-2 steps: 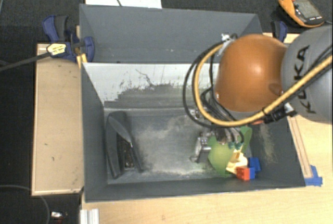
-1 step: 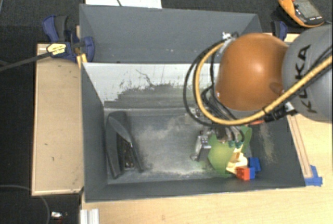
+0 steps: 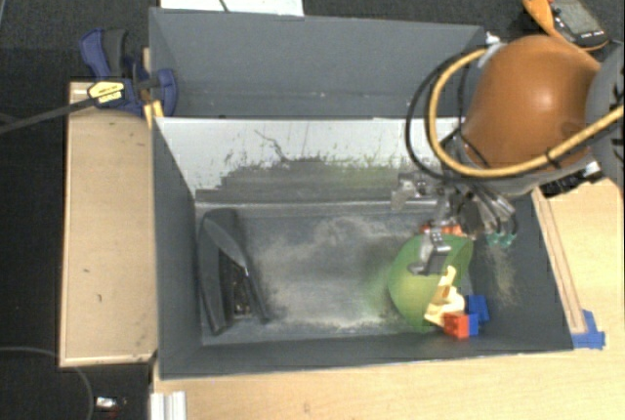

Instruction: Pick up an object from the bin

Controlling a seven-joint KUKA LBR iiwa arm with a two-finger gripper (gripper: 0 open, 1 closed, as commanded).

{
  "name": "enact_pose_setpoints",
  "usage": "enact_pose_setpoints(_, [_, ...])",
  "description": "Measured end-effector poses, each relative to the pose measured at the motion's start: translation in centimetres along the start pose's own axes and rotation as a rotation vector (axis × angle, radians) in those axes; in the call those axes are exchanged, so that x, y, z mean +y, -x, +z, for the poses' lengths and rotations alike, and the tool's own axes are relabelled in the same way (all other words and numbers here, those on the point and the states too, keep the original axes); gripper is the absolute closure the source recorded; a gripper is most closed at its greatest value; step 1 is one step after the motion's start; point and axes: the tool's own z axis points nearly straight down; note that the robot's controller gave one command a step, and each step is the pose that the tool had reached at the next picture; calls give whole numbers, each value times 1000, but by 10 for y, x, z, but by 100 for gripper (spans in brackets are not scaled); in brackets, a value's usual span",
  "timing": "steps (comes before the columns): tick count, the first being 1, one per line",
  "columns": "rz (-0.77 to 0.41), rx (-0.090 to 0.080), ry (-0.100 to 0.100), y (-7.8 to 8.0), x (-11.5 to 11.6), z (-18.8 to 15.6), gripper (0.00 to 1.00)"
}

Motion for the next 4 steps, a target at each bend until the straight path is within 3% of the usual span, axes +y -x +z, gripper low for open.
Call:
enact_pose_setpoints(1, [7, -1, -1, 15, -65, 0, 0])
enact_pose_setpoints(2, [37, -2, -5, 10, -60, 11, 0])
enact_pose_setpoints(3, [-96, -8, -5, 38, -36, 24, 0])
enact_pose_setpoints(4, [-97, -7, -6, 40, -19, 34, 0])
